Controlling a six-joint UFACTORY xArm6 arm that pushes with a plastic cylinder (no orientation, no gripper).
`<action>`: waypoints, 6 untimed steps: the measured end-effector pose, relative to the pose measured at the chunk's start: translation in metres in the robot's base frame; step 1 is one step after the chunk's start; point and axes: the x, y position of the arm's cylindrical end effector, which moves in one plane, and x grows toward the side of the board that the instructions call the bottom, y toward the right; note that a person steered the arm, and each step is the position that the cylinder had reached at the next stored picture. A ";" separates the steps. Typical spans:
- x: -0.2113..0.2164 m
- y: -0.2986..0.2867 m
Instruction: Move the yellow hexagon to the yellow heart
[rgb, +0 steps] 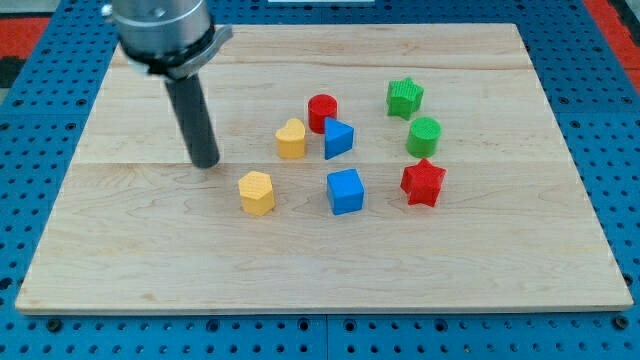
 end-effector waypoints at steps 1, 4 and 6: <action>0.047 0.000; 0.066 0.057; 0.055 0.079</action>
